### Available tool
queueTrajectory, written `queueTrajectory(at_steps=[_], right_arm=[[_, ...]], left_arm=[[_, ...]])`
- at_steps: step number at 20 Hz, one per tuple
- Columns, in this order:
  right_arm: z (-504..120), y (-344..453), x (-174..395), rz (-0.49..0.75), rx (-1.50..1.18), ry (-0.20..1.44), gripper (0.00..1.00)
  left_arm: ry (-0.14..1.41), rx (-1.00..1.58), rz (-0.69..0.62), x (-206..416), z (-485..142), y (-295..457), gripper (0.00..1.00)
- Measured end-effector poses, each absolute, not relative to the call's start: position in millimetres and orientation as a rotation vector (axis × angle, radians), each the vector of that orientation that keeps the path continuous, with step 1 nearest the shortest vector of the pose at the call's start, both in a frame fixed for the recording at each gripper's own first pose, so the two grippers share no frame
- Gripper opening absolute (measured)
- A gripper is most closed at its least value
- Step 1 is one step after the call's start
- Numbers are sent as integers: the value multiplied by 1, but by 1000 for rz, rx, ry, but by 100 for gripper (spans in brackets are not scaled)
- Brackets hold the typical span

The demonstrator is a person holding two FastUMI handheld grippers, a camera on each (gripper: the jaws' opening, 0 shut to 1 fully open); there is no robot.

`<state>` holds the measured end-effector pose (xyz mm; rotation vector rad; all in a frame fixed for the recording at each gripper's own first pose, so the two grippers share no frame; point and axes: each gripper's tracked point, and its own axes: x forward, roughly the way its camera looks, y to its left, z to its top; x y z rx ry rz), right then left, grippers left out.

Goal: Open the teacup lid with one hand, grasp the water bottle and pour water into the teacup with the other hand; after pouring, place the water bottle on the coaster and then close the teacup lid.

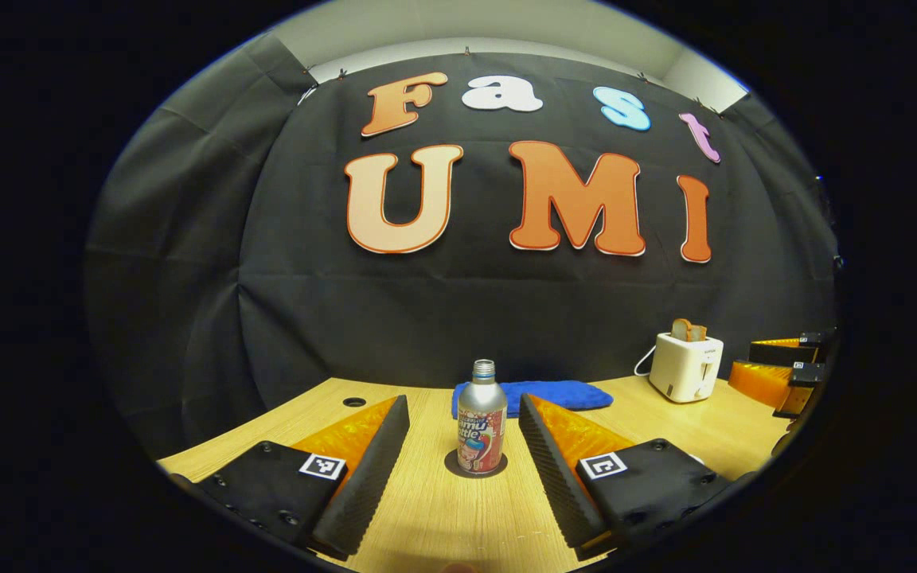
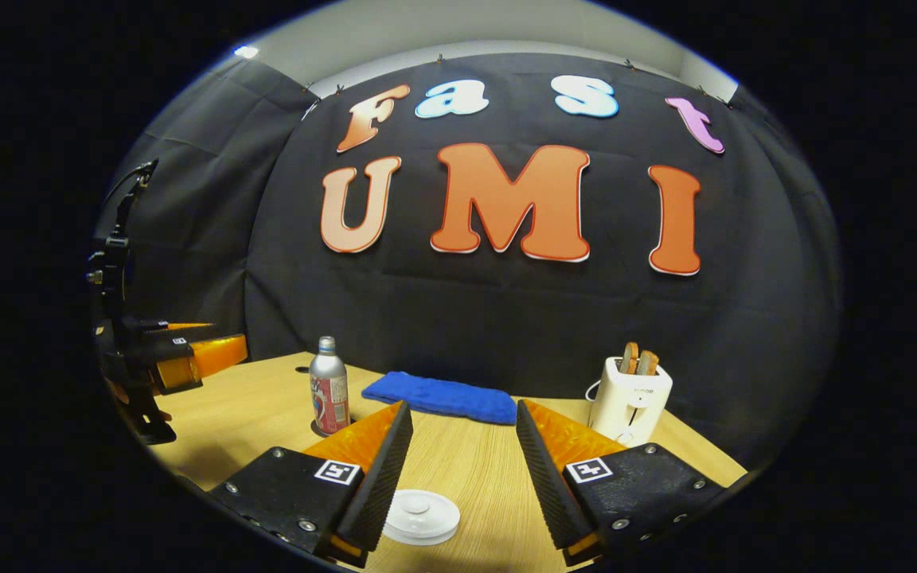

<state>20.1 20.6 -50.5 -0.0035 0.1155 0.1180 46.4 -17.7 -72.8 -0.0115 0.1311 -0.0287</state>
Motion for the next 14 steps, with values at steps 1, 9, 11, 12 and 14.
queueTrajectory(at_steps=[1,9,11,12,14], right_arm=[[-43,20,19,117,-8,102,79],[-6,27,2,107,-55,1,89],[-10,27,2,96,-64,-4,90],[-13,26,2,89,-63,0,91],[-21,28,4,86,-54,16,91]], left_arm=[[129,-14,-27,44,-69,-18,91],[90,-14,-14,16,-47,-16,94],[84,11,12,11,-49,-8,94],[75,18,19,9,-48,-7,89],[68,20,24,6,-49,-6,94]])
